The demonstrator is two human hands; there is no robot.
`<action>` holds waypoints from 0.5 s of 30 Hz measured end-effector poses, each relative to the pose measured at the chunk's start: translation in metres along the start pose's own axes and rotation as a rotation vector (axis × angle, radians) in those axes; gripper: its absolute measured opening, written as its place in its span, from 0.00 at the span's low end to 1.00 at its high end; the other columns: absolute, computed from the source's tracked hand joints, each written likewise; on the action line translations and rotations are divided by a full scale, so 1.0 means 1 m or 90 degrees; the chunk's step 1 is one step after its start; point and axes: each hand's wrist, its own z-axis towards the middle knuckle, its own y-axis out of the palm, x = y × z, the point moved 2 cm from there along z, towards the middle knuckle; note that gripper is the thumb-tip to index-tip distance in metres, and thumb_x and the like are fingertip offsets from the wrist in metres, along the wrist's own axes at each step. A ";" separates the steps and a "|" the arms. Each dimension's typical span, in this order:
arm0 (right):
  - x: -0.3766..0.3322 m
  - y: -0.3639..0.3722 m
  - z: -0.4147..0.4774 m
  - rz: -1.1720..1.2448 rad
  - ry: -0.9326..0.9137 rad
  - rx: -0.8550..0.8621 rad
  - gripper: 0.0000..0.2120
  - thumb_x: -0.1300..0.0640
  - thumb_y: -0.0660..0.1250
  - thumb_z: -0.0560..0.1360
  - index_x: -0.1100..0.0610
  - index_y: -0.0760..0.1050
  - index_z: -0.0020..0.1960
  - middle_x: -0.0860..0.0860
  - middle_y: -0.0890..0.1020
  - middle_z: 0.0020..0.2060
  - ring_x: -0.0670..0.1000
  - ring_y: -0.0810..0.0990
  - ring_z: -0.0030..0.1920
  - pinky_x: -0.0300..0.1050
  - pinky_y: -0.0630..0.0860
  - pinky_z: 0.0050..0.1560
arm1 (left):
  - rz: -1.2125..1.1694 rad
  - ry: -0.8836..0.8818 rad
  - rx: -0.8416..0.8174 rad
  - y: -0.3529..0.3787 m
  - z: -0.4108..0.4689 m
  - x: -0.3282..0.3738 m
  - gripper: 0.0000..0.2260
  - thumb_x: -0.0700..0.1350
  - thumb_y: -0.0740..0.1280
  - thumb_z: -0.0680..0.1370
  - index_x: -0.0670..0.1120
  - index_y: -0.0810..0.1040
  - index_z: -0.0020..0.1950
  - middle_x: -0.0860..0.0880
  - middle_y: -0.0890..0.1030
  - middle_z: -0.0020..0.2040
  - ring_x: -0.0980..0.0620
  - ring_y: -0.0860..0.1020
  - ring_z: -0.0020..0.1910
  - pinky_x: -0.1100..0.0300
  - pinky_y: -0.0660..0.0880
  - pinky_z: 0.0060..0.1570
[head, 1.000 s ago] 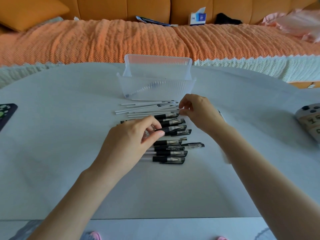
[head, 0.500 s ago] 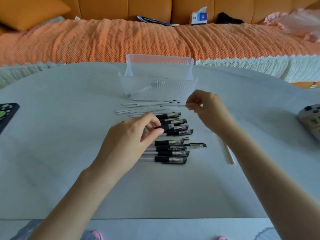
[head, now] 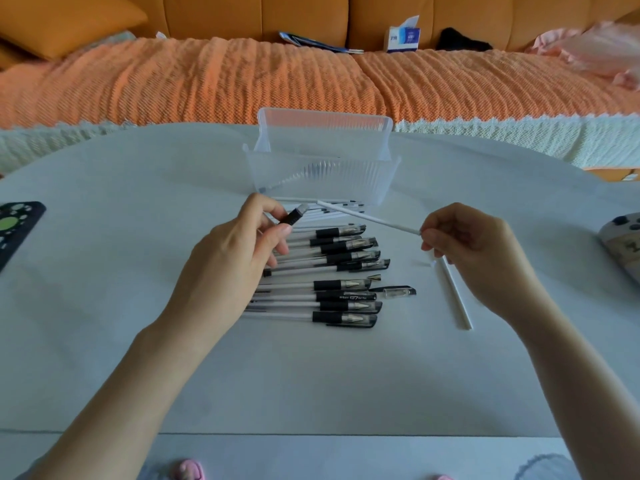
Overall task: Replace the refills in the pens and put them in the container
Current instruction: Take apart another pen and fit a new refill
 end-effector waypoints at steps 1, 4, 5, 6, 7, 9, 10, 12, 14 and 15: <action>0.000 0.001 0.000 -0.001 0.000 -0.001 0.12 0.68 0.65 0.73 0.52 0.75 0.39 0.45 0.79 0.28 0.44 0.74 0.31 0.29 0.68 0.33 | -0.002 -0.001 0.000 0.000 0.000 0.000 0.01 0.48 0.59 0.79 0.52 0.67 0.50 0.56 0.79 0.38 0.58 0.78 0.35 0.50 0.77 0.41; -0.002 0.000 0.000 -0.012 -0.008 -0.004 0.11 0.67 0.66 0.73 0.52 0.75 0.39 0.45 0.80 0.29 0.44 0.75 0.31 0.29 0.69 0.34 | -0.010 -0.008 -0.002 0.000 -0.001 0.000 0.01 0.48 0.60 0.79 0.53 0.67 0.49 0.56 0.79 0.38 0.58 0.78 0.35 0.50 0.76 0.42; -0.003 0.000 0.000 -0.013 -0.012 -0.005 0.11 0.67 0.66 0.73 0.52 0.75 0.39 0.45 0.80 0.30 0.44 0.75 0.31 0.30 0.69 0.35 | -0.011 -0.009 -0.003 0.000 -0.001 0.001 0.02 0.48 0.60 0.79 0.53 0.67 0.49 0.56 0.79 0.38 0.58 0.78 0.35 0.50 0.76 0.42; -0.004 -0.001 0.000 -0.015 -0.015 -0.007 0.11 0.66 0.66 0.73 0.51 0.75 0.39 0.45 0.80 0.30 0.44 0.75 0.32 0.30 0.69 0.35 | -0.010 -0.010 -0.004 0.000 -0.001 0.001 0.01 0.48 0.60 0.79 0.53 0.67 0.49 0.56 0.79 0.38 0.58 0.78 0.35 0.50 0.76 0.42; -0.005 -0.001 0.000 -0.016 -0.016 -0.008 0.11 0.66 0.66 0.73 0.51 0.76 0.39 0.45 0.80 0.31 0.44 0.75 0.32 0.30 0.69 0.35 | -0.008 -0.011 -0.005 0.000 -0.001 0.002 0.02 0.48 0.60 0.79 0.53 0.67 0.49 0.56 0.79 0.38 0.58 0.78 0.35 0.50 0.76 0.42; -0.005 -0.001 0.000 -0.023 -0.015 -0.008 0.11 0.66 0.66 0.73 0.51 0.76 0.39 0.45 0.80 0.31 0.44 0.75 0.32 0.31 0.69 0.36 | -0.008 -0.014 -0.006 0.000 -0.001 0.002 0.02 0.48 0.60 0.79 0.52 0.68 0.49 0.56 0.79 0.38 0.58 0.78 0.35 0.51 0.76 0.42; -0.005 -0.002 0.000 -0.029 -0.013 -0.007 0.11 0.66 0.66 0.73 0.51 0.76 0.39 0.46 0.80 0.31 0.44 0.75 0.32 0.31 0.70 0.36 | -0.011 -0.015 -0.007 0.000 -0.001 0.003 0.02 0.48 0.60 0.79 0.52 0.68 0.49 0.56 0.79 0.38 0.58 0.78 0.34 0.51 0.76 0.42; -0.005 -0.001 0.000 -0.035 -0.011 -0.009 0.11 0.66 0.66 0.73 0.51 0.76 0.39 0.45 0.80 0.30 0.45 0.75 0.32 0.31 0.70 0.36 | -0.012 -0.013 -0.009 0.000 -0.001 0.004 0.02 0.47 0.60 0.79 0.52 0.68 0.49 0.56 0.79 0.38 0.58 0.78 0.35 0.52 0.76 0.42; -0.005 -0.001 0.000 -0.037 -0.007 -0.013 0.11 0.66 0.67 0.73 0.51 0.76 0.39 0.45 0.80 0.30 0.46 0.76 0.33 0.31 0.70 0.36 | -0.008 -0.013 -0.012 0.000 -0.001 0.005 0.02 0.47 0.61 0.79 0.52 0.68 0.49 0.56 0.79 0.38 0.58 0.78 0.35 0.52 0.76 0.42; -0.006 -0.002 0.000 -0.040 -0.006 -0.013 0.11 0.66 0.67 0.73 0.51 0.76 0.38 0.46 0.80 0.31 0.47 0.76 0.33 0.31 0.70 0.36 | -0.005 -0.015 -0.014 0.000 -0.001 0.004 0.02 0.47 0.61 0.79 0.53 0.68 0.49 0.56 0.79 0.38 0.58 0.78 0.35 0.53 0.76 0.42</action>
